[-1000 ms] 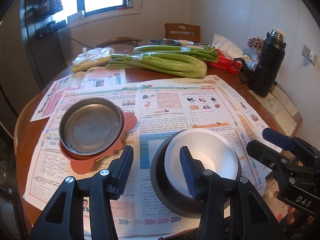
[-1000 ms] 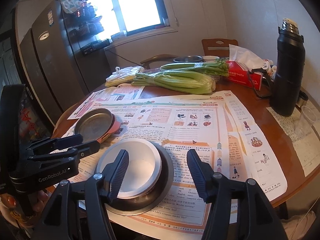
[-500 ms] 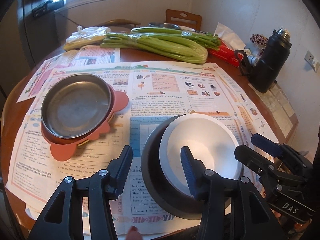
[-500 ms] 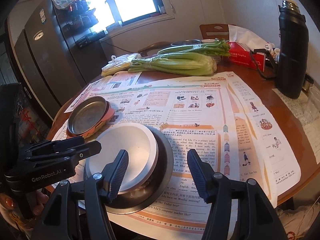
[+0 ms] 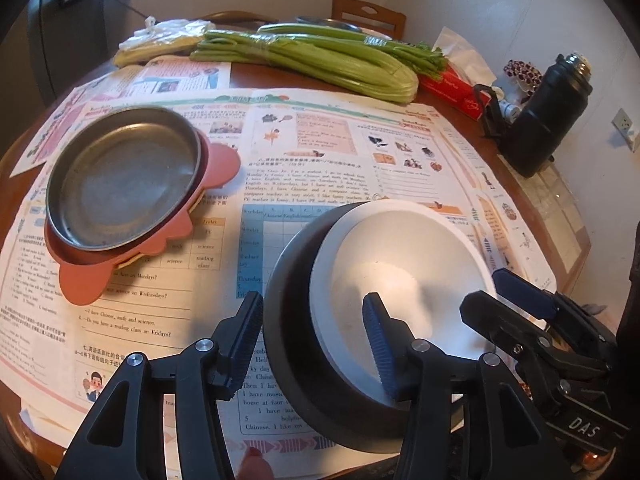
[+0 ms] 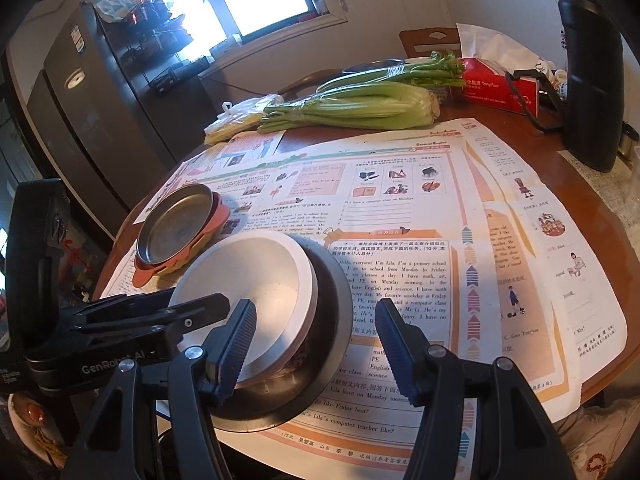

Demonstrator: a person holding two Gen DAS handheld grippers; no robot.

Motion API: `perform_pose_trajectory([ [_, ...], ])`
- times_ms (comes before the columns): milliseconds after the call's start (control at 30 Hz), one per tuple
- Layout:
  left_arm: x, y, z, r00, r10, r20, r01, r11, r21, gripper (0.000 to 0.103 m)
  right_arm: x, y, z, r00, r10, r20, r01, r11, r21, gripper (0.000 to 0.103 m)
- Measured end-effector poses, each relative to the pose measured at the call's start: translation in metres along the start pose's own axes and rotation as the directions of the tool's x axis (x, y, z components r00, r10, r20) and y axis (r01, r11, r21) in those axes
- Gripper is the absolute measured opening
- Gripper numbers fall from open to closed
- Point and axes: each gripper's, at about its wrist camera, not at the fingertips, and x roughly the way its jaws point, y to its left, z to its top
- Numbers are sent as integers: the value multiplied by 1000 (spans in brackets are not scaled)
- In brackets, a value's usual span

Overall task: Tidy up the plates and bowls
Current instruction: 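Grasp the steel bowl rim with the left gripper and lift the stack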

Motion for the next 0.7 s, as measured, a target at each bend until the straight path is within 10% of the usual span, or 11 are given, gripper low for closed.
perform_pose_trajectory([
  [700, -2, 20, 0, 997, -80, 25, 81, 995, -65, 48, 26, 21, -3, 990, 98, -101, -96, 995, 29, 59],
])
